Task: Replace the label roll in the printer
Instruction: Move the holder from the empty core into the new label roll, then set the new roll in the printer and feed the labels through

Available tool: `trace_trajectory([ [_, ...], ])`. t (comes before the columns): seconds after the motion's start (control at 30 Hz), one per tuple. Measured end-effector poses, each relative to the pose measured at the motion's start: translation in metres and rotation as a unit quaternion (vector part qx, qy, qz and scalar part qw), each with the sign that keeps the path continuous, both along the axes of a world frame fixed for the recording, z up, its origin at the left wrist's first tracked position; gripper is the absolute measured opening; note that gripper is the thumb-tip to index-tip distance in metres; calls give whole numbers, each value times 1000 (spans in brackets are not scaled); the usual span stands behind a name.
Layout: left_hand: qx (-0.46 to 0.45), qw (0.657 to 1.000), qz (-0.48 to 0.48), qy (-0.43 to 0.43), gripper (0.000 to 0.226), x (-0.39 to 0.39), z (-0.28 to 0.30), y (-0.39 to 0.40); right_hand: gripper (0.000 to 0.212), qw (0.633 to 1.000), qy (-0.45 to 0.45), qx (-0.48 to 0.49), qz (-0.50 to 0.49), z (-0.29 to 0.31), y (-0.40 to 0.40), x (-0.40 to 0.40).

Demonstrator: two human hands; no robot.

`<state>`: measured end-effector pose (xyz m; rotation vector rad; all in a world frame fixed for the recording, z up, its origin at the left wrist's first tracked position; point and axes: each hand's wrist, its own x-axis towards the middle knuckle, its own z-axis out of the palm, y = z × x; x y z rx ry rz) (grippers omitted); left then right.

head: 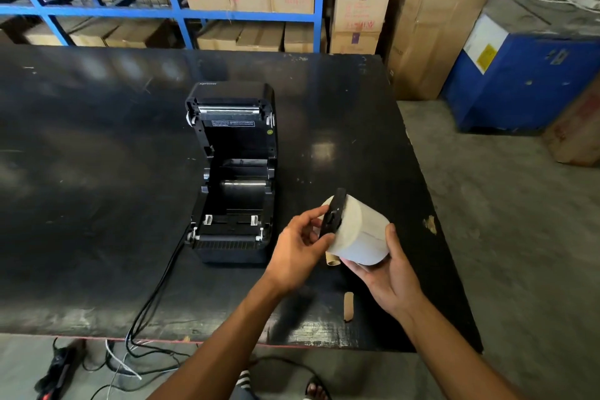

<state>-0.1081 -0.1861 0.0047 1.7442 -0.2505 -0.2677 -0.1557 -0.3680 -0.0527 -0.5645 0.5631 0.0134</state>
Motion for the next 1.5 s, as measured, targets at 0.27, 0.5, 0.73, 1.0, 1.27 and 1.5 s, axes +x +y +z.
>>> trace_trajectory([
  [0.27,19,998,-60,17,48,24,0,24,48,1000,13,-24,1,3,10,15],
  [0.5,14,999,-26,45,45,39,-3,41,47,998,25,-51,-4,11,31,32],
  [0.73,133,978,102,122,67,67,17,58,28,967,50,-250,-6,43,78,73],
  [1.0,-30,961,171,215,36,107,23,115,38,937,-5,-350,-4,69,158,125],
  [1.27,-79,963,200,164,32,122,12,151,43,923,-60,-378,42,60,199,144],
  [1.5,16,975,187,118,51,128,-8,166,48,907,0,-418,40,48,209,146],
])
